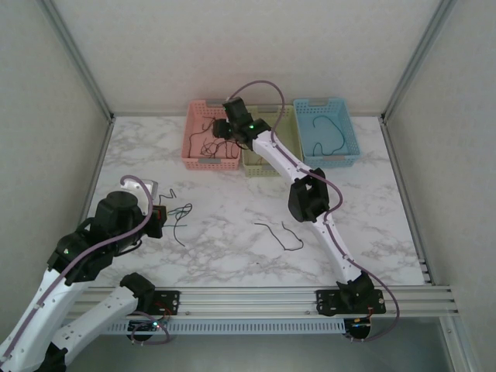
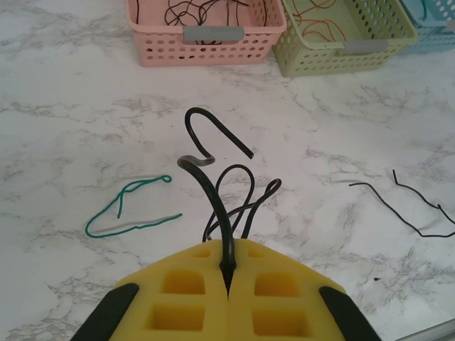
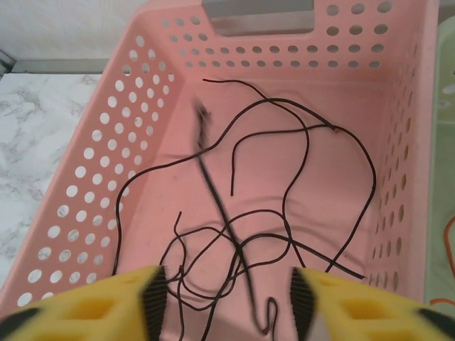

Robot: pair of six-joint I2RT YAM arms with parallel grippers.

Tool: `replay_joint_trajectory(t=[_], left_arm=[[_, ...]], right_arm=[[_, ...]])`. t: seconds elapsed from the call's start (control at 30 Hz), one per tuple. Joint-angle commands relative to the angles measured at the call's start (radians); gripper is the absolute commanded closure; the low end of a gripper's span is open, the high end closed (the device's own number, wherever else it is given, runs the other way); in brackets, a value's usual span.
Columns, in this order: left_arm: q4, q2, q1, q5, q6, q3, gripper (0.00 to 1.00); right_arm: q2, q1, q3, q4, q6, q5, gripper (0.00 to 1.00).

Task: Untangle the cables

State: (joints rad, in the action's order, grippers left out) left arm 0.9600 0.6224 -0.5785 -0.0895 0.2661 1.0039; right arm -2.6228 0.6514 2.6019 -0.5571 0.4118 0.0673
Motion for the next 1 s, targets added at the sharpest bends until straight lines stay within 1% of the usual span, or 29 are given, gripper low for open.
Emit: replay_joint_trajectory(t=[0.0, 0.07, 0.17, 0.23, 0.3, 0.37, 0.47, 0.53, 0.63, 0.73, 0.83, 0.9, 0.97], left_arm=[[-0.007, -0.003, 0.005, 0.013, 0.014, 0.010, 1.00], [-0.009, -0.001, 0.005, 0.017, 0.018, 0.007, 1.00], [-0.009, -0.003, 0.005, 0.027, 0.023, 0.008, 1.00], [-0.009, -0.006, 0.005, 0.036, 0.028, 0.012, 1.00], [-0.017, -0.010, 0.004, 0.049, 0.033, 0.009, 1.00], [-0.032, -0.007, 0.005, 0.078, 0.033, 0.009, 1.00], [-0.066, -0.007, 0.005, 0.110, 0.041, 0.007, 1.00], [-0.093, -0.011, 0.004, 0.146, 0.052, 0.011, 1.00], [-0.129, -0.016, 0.005, 0.169, 0.091, 0.020, 1.00], [-0.177, -0.026, 0.005, 0.177, 0.161, 0.032, 1.00], [-0.251, -0.040, 0.005, 0.179, 0.213, 0.020, 1.00], [-0.293, -0.043, 0.004, 0.142, 0.221, 0.010, 1.00], [-0.320, -0.043, 0.005, 0.089, 0.228, 0.000, 1.00]], right_arm=[[0.012, 0.003, 0.041, 0.022, -0.015, -0.026, 0.39], [0.037, 0.003, 0.042, 0.009, -0.034, -0.026, 0.37], [0.103, 0.002, 0.042, -0.030, -0.071, -0.052, 0.40], [0.187, 0.004, 0.027, -0.088, -0.102, -0.092, 0.42], [0.293, 0.008, -0.050, -0.104, -0.137, -0.134, 0.45], [0.437, 0.017, -0.210, -0.074, -0.170, -0.153, 0.47], [0.723, 0.023, -0.601, 0.114, -0.197, -0.205, 0.48], [0.926, 0.022, -0.884, 0.280, -0.207, -0.274, 0.48], [1.155, 0.023, -1.192, 0.420, -0.147, -0.321, 0.48], [1.316, 0.041, -1.384, 0.456, -0.047, -0.332, 0.47], [1.437, 0.088, -1.548, 0.530, 0.059, -0.348, 0.44], [1.482, 0.140, -1.623, 0.573, 0.143, -0.358, 0.42], [1.497, 0.193, -1.663, 0.595, 0.195, -0.365, 0.40]])
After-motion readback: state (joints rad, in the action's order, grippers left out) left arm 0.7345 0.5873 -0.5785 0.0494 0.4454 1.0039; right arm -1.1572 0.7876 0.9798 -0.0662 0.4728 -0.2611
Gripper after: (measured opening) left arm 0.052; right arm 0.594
